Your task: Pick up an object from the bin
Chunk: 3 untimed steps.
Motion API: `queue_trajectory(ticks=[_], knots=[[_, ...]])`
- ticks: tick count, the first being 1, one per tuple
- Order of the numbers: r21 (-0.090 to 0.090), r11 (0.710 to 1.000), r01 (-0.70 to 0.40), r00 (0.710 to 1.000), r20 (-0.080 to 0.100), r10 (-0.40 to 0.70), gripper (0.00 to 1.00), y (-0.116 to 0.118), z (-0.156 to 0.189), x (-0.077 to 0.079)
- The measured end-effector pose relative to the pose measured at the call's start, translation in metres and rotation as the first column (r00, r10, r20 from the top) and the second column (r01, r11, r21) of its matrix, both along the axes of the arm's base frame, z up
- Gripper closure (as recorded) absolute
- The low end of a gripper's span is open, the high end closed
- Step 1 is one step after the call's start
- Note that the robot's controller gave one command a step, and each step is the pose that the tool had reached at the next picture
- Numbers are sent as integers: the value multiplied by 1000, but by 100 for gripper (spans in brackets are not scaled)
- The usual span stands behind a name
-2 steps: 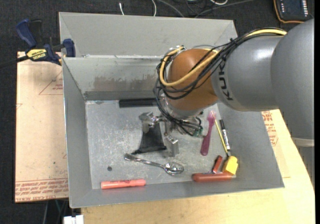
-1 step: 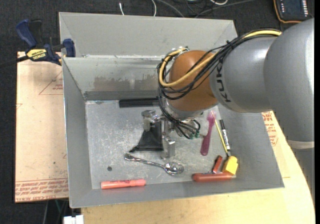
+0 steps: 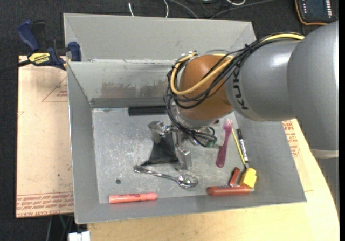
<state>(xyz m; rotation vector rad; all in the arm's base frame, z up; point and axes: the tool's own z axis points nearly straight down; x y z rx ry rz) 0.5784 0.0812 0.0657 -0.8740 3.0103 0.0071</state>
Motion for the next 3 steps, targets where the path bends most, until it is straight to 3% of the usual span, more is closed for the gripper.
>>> queue_trajectory(ticks=[1,2,3], knots=[[1,989,151,989,0,-151,0,-2,3,-1],[3,1000,6,1000,7,-6,100,1,3,2],[3,1000,6,1000,7,-6,100,1,3,2]])
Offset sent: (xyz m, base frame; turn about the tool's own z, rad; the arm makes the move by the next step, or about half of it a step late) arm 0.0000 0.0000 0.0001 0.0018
